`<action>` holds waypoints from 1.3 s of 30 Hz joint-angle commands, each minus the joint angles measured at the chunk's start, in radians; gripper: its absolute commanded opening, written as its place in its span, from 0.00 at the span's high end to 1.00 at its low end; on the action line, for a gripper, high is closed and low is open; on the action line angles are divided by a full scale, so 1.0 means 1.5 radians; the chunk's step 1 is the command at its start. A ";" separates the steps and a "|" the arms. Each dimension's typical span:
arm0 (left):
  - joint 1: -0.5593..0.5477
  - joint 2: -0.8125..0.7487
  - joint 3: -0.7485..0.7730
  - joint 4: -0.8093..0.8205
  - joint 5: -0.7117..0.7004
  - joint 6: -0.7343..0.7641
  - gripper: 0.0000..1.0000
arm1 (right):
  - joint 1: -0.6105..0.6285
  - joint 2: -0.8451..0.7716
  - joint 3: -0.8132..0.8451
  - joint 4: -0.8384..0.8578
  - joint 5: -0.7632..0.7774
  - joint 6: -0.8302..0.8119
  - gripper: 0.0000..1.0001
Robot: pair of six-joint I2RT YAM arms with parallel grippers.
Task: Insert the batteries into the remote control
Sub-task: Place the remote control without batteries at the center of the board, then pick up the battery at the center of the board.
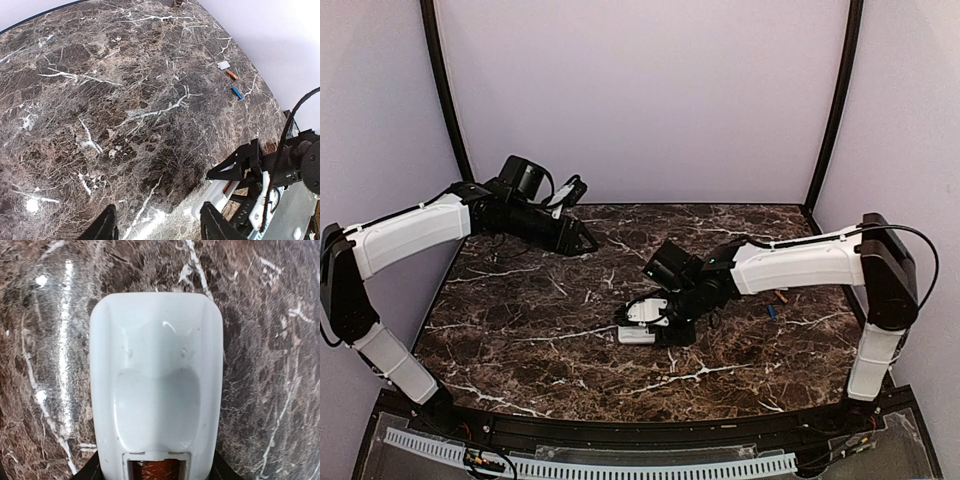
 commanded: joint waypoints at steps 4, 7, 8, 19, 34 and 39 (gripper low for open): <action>0.012 -0.035 -0.007 -0.019 -0.036 0.003 0.45 | -0.001 0.105 0.085 -0.093 -0.002 0.143 0.76; 0.015 -0.040 -0.017 -0.009 -0.045 0.010 0.45 | 0.000 0.129 0.110 -0.112 -0.014 0.154 0.70; 0.015 -0.040 -0.022 -0.007 -0.048 0.011 0.45 | 0.000 0.141 0.122 -0.123 -0.019 0.159 0.68; 0.023 -0.037 -0.032 0.005 -0.043 0.014 0.44 | 0.002 0.212 0.200 -0.200 0.000 0.192 0.13; 0.029 -0.054 -0.050 0.017 -0.033 0.018 0.44 | -0.091 -0.085 0.115 0.086 0.031 0.295 0.01; 0.030 -0.057 -0.052 0.018 -0.030 0.017 0.44 | -0.299 -0.144 0.101 -0.052 0.040 0.395 0.14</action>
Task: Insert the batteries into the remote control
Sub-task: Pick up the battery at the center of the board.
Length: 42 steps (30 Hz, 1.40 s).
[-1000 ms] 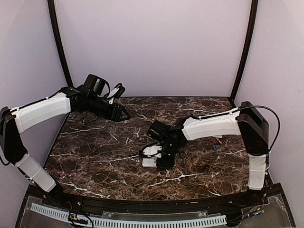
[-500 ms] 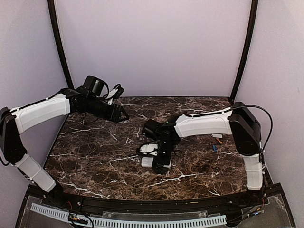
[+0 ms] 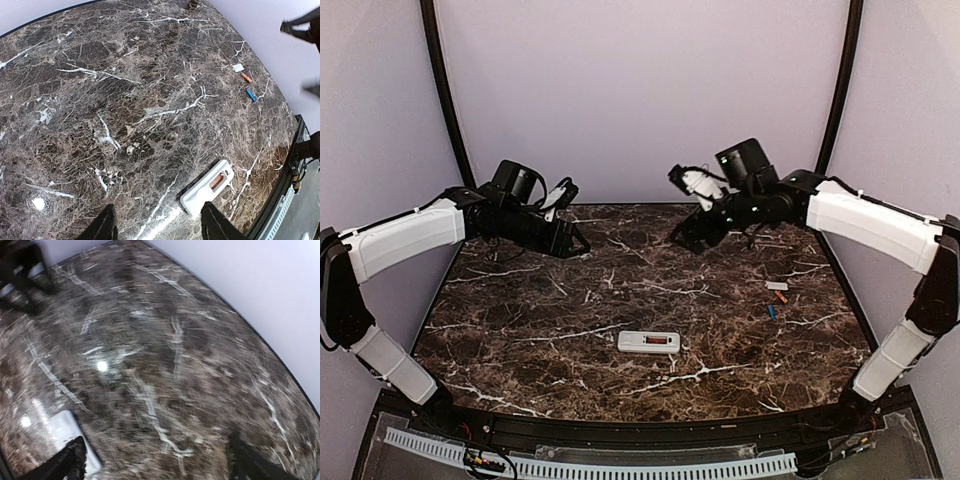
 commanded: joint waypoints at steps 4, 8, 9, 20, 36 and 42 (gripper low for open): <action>0.008 -0.032 -0.015 0.004 0.010 0.009 0.44 | -0.281 0.003 -0.033 -0.192 0.080 0.137 0.48; 0.010 -0.031 -0.014 0.006 0.010 0.008 0.44 | -0.345 0.041 -0.069 -0.214 0.080 0.098 0.59; 0.010 -0.031 -0.015 0.006 0.010 0.009 0.44 | -0.351 0.054 -0.076 -0.216 0.087 0.085 0.61; 0.011 -0.030 -0.017 0.007 0.004 0.013 0.44 | -0.367 0.164 -0.118 -0.206 0.091 0.041 0.68; 0.011 -0.017 -0.015 0.015 0.009 0.014 0.44 | -0.392 0.181 -0.153 -0.173 0.081 0.008 0.82; 0.011 -0.023 -0.016 0.013 -0.004 0.020 0.44 | -0.392 0.188 -0.158 -0.176 0.073 -0.004 0.90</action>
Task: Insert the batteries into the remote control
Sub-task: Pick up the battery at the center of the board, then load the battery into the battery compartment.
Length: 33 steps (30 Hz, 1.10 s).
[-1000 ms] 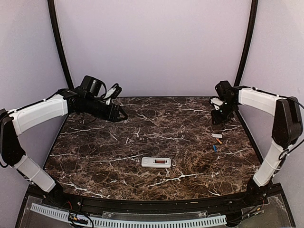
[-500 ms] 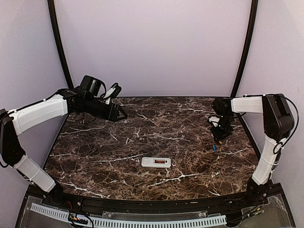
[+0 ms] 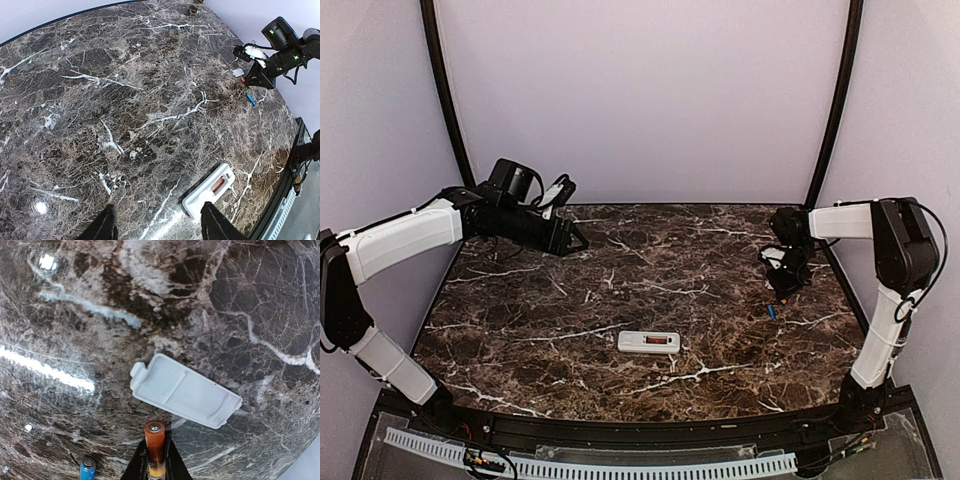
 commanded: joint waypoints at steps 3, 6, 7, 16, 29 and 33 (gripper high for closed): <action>0.005 -0.017 -0.012 0.001 -0.005 0.016 0.44 | -0.003 0.025 0.005 -0.009 -0.027 -0.014 1.00; 0.005 -0.016 -0.013 0.001 -0.004 0.016 0.44 | -0.001 0.020 0.007 -0.022 -0.042 -0.021 1.00; 0.004 -0.017 -0.013 0.001 -0.004 0.015 0.44 | 0.001 0.014 0.007 -0.024 -0.044 -0.023 1.00; 0.005 -0.019 -0.013 0.003 -0.004 0.013 0.44 | 0.150 -0.074 0.077 -0.055 -0.027 -0.071 1.00; 0.027 -0.032 -0.018 0.010 -0.001 0.000 0.44 | 0.540 -0.031 0.138 0.060 -0.093 -0.207 1.00; 0.028 -0.032 -0.019 0.010 0.006 -0.002 0.44 | 0.559 0.023 0.161 0.051 -0.078 -0.213 1.00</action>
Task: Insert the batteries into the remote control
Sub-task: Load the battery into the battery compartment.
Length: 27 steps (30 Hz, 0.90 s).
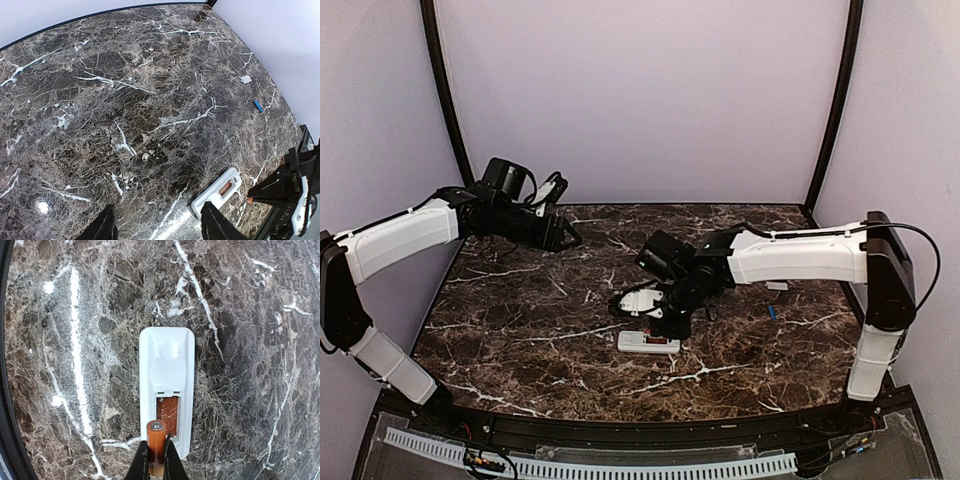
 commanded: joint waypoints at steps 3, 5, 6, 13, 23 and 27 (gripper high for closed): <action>0.005 -0.027 -0.011 0.003 0.012 -0.008 0.44 | 0.010 0.069 0.033 0.007 0.034 -0.030 1.00; 0.006 -0.026 -0.012 0.004 0.015 -0.008 0.44 | 0.011 0.075 0.034 0.015 0.056 -0.035 1.00; 0.006 -0.026 -0.012 0.004 0.017 -0.008 0.44 | 0.011 0.078 0.035 0.018 0.062 -0.037 1.00; 0.006 -0.021 -0.010 0.003 0.023 -0.009 0.44 | 0.013 0.103 0.045 0.025 0.057 -0.043 1.00; 0.009 -0.017 -0.010 0.005 0.034 -0.012 0.44 | 0.013 0.118 0.044 0.014 0.070 -0.035 1.00; 0.011 -0.015 -0.009 0.005 0.040 -0.012 0.44 | 0.015 0.120 0.044 0.008 0.073 -0.029 0.97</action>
